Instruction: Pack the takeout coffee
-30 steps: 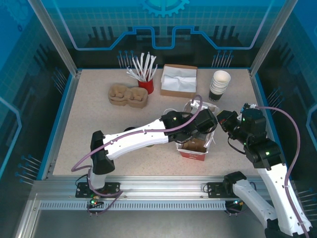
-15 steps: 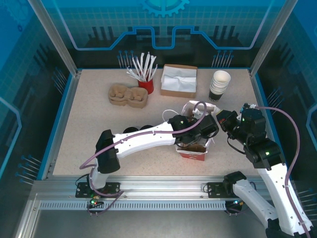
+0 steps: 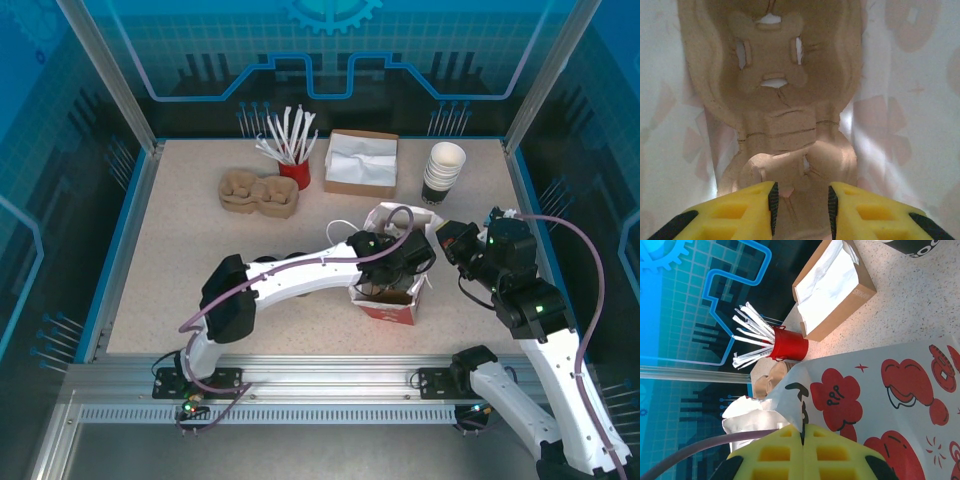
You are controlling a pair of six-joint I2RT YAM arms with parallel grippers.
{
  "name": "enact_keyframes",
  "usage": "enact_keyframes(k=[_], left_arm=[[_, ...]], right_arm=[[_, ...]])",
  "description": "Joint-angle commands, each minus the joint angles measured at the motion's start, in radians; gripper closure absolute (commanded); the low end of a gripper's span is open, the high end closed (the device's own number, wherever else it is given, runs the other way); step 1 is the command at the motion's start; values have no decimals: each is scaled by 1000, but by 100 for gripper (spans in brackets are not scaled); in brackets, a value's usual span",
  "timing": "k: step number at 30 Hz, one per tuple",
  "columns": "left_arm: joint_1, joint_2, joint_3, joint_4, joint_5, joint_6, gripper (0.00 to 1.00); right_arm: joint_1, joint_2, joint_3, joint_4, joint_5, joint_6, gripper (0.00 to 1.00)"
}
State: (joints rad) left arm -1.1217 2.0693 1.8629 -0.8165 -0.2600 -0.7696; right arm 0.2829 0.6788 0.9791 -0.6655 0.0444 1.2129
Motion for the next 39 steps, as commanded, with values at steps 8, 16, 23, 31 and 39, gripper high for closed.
enact_keyframes(k=[8,16,23,31,39], left_arm=[[25,39,-82,78,67,-22,70],[36,75,-115,106,88,-28,71],[49,96,-151,135,102,-32,72],[59,121,-183,185,126,-32,72],[60,148,-200,228,147,-21,73]], right_arm=[[13,8,-5,52,-36,6,100],[12,15,8,56,-57,-1,100],[13,16,30,50,-73,-7,100],[12,12,31,37,-82,-15,100],[13,9,26,21,-81,-28,100]])
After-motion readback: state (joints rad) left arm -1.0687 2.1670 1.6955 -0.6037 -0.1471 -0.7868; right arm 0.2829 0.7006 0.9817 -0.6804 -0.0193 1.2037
